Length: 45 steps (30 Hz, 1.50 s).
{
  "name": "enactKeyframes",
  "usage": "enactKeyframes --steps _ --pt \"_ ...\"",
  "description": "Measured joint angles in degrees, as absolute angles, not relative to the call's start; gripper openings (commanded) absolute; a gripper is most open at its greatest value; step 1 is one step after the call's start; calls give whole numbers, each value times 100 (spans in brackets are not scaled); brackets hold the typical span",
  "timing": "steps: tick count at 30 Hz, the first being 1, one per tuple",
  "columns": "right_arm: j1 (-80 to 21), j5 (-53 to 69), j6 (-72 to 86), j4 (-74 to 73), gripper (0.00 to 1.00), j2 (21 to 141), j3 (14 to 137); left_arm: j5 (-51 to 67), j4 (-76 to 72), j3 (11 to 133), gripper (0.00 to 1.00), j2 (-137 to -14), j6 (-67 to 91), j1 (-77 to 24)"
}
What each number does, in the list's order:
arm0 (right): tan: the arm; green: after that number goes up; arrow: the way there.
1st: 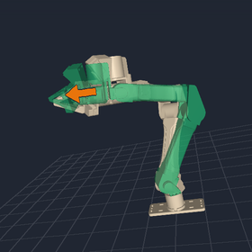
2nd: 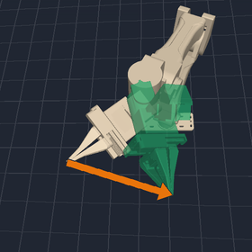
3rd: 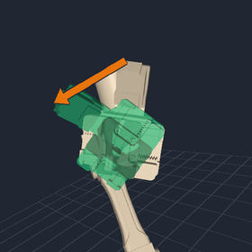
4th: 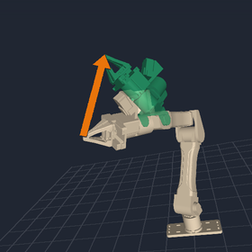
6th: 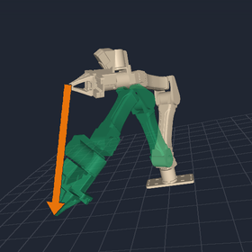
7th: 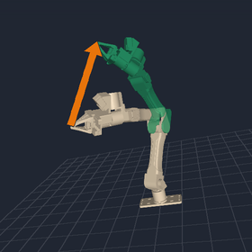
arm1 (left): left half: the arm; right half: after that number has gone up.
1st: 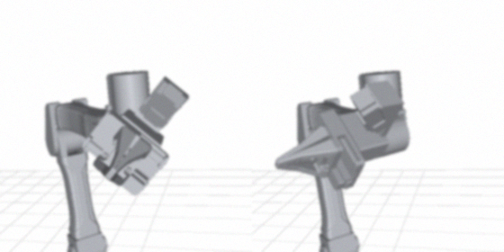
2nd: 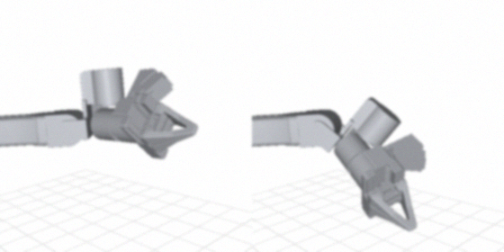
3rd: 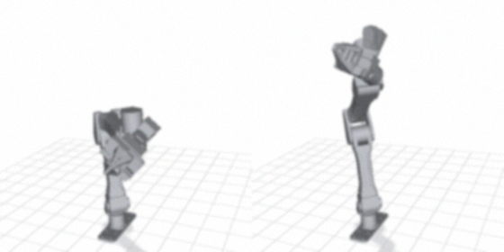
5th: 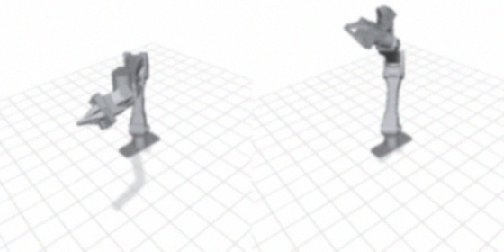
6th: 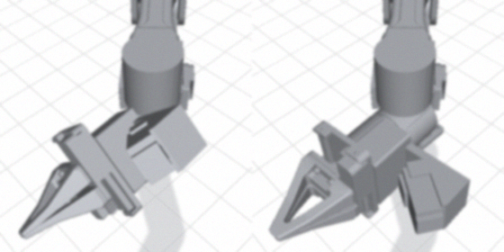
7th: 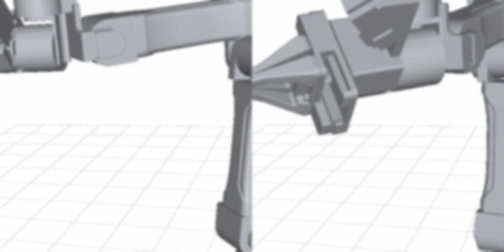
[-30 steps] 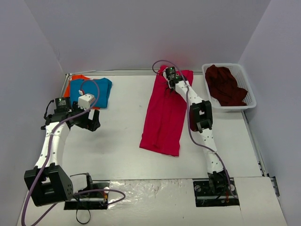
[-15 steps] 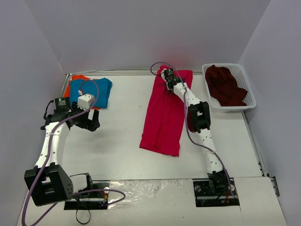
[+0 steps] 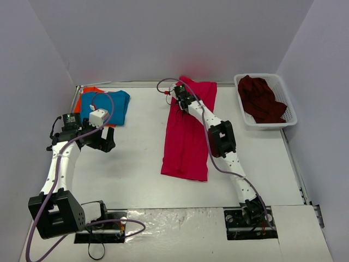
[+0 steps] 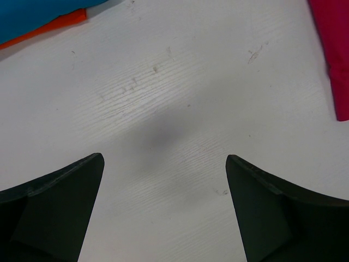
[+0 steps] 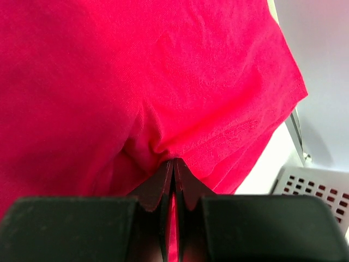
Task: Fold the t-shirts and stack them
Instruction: Rotate the tshirt 90 degrees
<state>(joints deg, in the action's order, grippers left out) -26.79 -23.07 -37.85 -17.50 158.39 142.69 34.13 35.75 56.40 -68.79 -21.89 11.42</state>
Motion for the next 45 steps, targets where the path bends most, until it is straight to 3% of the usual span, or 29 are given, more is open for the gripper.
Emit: enactKeyframes --steps 34,41,42,43,45 --pt "-2906 -2018 -4119 -1347 0 16031 14488 3430 3577 5640 94 -6938 -2193 1271" --pt "-2945 -2681 -4407 -832 0 15618 13629 3332 3570 5640 94 -6932 -2193 1278" --pt "-2947 -2727 -4405 -823 1 15432 13413 3304 3570 5640 94 -6925 -2193 1278" --pt "-2947 -2779 -4403 -840 17 15187 13172 3286 3570 5640 94 -6901 -2193 1278" --pt "-2947 -2847 -4364 -838 22 14619 12750 3256 3566 5640 94 -6827 -2193 1278"
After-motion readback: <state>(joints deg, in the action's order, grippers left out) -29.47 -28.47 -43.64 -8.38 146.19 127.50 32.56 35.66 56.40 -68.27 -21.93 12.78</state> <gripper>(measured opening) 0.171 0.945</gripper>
